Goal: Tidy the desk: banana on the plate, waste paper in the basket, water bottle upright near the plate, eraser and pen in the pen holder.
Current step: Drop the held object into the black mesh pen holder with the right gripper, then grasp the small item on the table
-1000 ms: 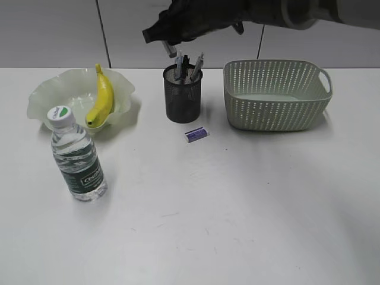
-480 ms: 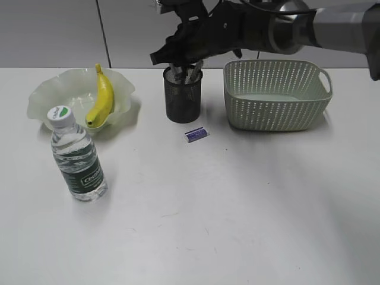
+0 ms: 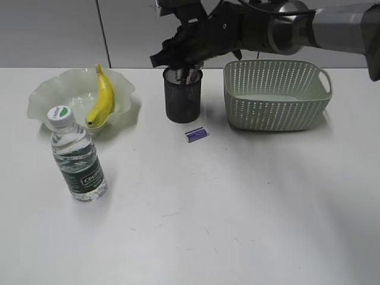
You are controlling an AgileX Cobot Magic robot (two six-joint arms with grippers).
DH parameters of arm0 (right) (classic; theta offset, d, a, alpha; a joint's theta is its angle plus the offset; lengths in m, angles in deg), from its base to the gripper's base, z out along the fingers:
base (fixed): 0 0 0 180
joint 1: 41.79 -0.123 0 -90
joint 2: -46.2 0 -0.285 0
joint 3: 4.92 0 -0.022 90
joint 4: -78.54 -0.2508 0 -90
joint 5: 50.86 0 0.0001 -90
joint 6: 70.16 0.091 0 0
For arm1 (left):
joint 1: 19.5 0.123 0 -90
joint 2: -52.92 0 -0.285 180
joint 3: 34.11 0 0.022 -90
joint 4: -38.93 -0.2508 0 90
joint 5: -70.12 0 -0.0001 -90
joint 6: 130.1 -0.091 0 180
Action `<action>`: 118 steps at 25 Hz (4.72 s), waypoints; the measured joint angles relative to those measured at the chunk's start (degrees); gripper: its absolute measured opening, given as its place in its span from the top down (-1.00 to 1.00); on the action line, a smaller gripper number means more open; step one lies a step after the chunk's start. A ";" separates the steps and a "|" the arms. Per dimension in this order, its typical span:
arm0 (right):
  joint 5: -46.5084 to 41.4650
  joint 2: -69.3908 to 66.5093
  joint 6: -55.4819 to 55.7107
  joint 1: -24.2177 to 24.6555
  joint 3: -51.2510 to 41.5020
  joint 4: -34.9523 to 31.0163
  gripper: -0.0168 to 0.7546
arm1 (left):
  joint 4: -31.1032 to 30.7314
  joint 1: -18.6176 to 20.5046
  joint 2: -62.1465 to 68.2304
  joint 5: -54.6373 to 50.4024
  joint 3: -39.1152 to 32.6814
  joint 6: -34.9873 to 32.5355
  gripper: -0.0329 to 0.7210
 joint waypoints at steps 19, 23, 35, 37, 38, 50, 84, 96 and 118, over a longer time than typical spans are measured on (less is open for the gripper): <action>-42.12 14.48 6.61 0.00 0.00 9.17 0.11 | 0.00 0.00 0.00 0.00 0.00 0.00 -0.05; -51.82 19.21 7.24 0.00 -1.74 10.68 0.11 | 0.00 0.00 0.00 0.00 0.00 0.00 -0.05; -56.79 44.86 9.49 0.00 -26.71 11.37 0.11 | 0.00 0.00 0.00 0.00 0.00 0.05 -0.04; -56.79 50.12 9.57 0.00 -32.72 11.37 0.11 | 0.00 0.00 0.00 0.00 0.00 0.02 -0.01; -56.79 53.10 9.68 0.00 -35.22 11.37 0.11 | 0.00 0.00 0.00 0.00 0.00 0.02 0.01; -56.79 90.43 9.69 0.00 -63.43 11.42 0.11 | 0.00 0.00 0.00 0.00 0.00 0.02 0.09; -49.77 134.82 15.28 0.00 -78.42 15.85 0.11 | 11.44 -6.14 75.99 39.31 27.89 -16.15 0.09; -49.72 134.82 15.42 0.00 -78.42 15.84 0.11 | 10.66 -7.05 104.28 34.86 48.16 -21.60 0.02; -49.71 134.82 15.42 0.00 -78.42 15.85 0.11 | 8.47 -7.34 121.99 48.82 50.12 -24.25 -0.10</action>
